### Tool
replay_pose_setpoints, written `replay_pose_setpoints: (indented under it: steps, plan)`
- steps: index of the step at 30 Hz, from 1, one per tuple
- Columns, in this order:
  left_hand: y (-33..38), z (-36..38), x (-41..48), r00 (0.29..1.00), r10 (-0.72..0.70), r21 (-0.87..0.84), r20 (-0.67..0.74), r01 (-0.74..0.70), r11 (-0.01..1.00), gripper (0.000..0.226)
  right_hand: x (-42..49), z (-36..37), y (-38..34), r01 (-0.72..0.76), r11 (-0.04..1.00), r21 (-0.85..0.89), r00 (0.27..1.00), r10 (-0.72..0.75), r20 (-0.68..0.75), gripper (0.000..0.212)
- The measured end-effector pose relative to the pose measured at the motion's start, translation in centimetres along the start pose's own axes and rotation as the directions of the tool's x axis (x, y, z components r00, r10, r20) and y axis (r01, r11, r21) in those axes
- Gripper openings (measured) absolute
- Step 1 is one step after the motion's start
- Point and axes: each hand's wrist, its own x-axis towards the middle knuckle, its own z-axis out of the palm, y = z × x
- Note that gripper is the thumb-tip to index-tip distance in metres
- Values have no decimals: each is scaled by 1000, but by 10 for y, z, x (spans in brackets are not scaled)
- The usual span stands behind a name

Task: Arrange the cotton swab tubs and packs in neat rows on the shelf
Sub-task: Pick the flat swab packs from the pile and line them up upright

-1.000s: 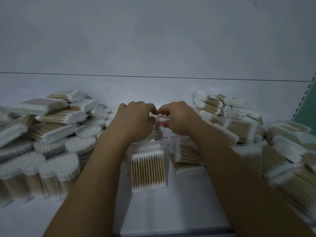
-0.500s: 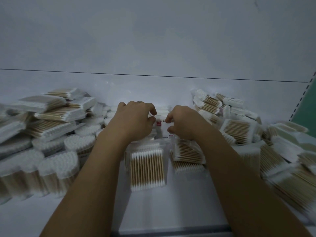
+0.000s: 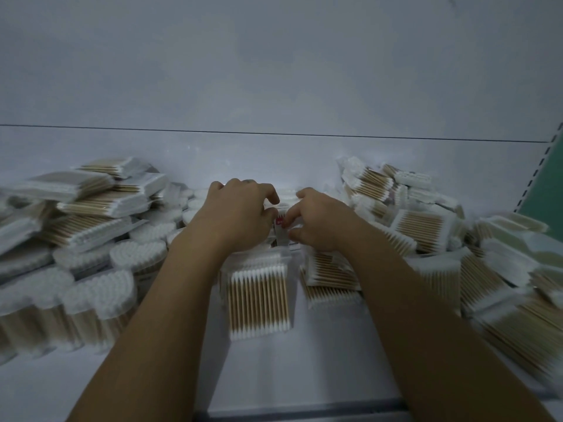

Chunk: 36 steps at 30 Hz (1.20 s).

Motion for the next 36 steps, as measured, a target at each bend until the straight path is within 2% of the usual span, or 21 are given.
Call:
replay_pose_setpoints:
  steps: [4,6,8,11,17,19,23,24,26,28,30,31,33,35,36]
  plan:
    - [1,0,0,1000,0,9,-7,0,1000,29,-3,-5,0,-8,995,-95,996,0,-93,25]
    - [1,0,0,1000,-2,13,-11,2,1000,29,-4,-9,0,-1,997,-71,993,-7,-115,20]
    - [1,0,0,1000,-3,11,-12,3,1000,29,-3,-10,-2,32,999,8,999,-32,-23,19]
    - [0,0,0,1000,-7,10,-15,8,1000,29,2,-4,-8,67,997,29,984,-71,162,22]
    - [0,0,0,1000,-11,11,0,11,1000,29,10,7,-10,117,992,45,966,-124,226,24]
    - [1,1,-1,1000,-9,-1,1,9,1000,28,6,3,-10,133,986,97,970,-150,193,23]
    - [4,-2,-1,1000,29,-29,-4,-29,999,26,-11,-27,1,140,962,235,990,-139,-21,18]
    - [5,-3,-1,999,44,-38,-8,-44,998,26,-17,-36,5,130,957,259,991,-133,-7,20]
    - [6,-4,-1,998,64,-54,-9,-64,997,25,-28,-48,8,79,969,235,979,-120,165,41]
    - [7,-5,-1,997,72,-46,-8,-73,996,25,-31,-46,7,67,996,54,929,-82,360,73]
    - [7,-5,-1,997,76,-49,-9,-77,996,25,-27,-36,2,51,996,-71,891,-13,453,93]
    - [7,-5,-2,997,78,-59,-10,-78,995,25,-25,-31,0,35,995,-93,887,12,462,96]
    - [9,-4,-3,997,81,-76,-16,-82,994,24,-23,-27,2,7,997,-83,909,28,417,89]
    - [10,-3,-4,997,73,-93,-30,-75,993,25,-25,-30,9,-16,1000,20,950,8,311,77]
    - [10,-2,-5,997,62,-104,-45,-66,992,26,-27,-33,15,-33,991,129,971,1,241,73]
